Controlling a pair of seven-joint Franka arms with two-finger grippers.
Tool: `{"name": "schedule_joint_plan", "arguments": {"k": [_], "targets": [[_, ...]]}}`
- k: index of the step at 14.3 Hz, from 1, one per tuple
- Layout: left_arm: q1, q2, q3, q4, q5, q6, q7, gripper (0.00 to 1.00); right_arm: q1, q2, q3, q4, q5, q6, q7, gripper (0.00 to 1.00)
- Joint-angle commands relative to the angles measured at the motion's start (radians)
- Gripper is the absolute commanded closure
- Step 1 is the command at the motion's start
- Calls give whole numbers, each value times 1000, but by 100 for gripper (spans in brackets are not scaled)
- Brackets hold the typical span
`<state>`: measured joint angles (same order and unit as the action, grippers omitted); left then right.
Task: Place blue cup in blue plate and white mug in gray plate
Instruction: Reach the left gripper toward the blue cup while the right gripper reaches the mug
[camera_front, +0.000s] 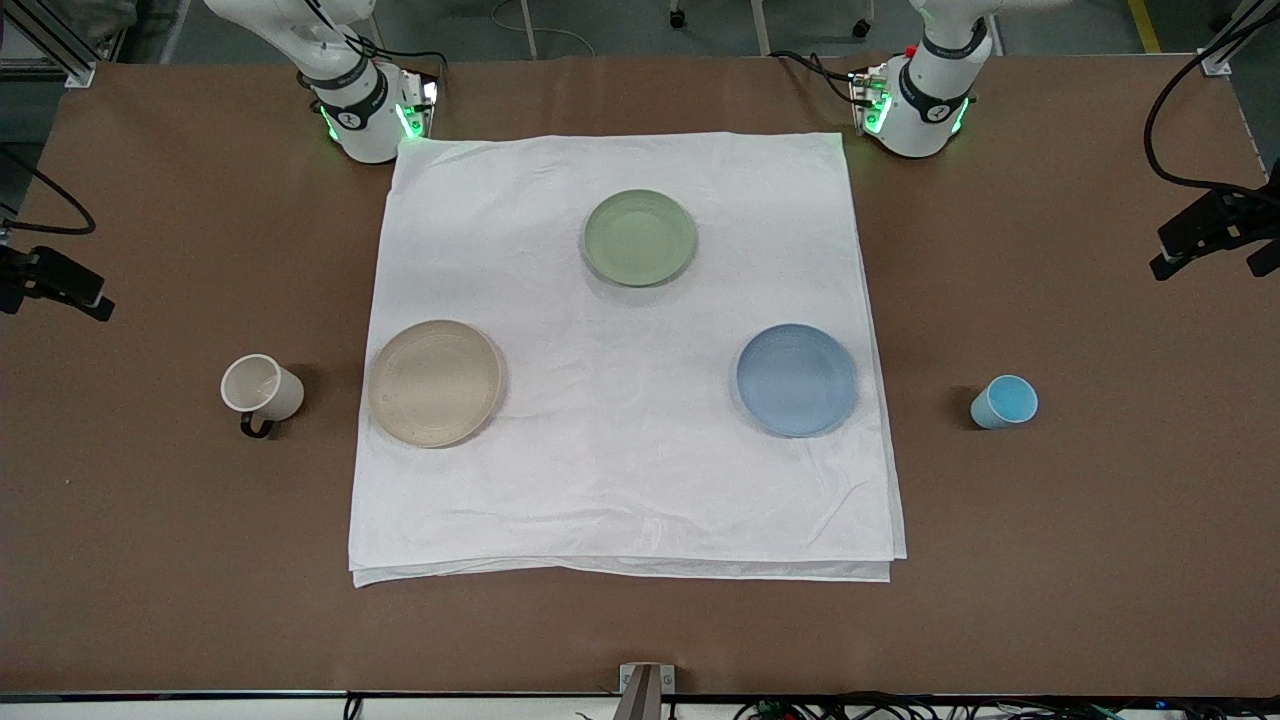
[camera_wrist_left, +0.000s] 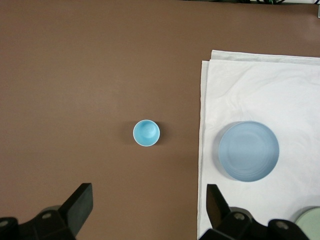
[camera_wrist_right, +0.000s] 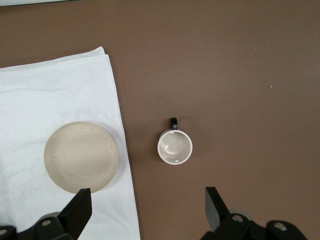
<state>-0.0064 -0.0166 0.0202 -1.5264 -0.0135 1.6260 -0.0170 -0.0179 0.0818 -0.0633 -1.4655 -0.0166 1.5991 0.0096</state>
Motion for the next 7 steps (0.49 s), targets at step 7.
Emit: {"name": "schedule_joint_plan", "arguments": {"k": [7], "targets": [[2,7,10,6,-71,-29,6,0,3,-21,3,-53,-25,27,7,0]]}}
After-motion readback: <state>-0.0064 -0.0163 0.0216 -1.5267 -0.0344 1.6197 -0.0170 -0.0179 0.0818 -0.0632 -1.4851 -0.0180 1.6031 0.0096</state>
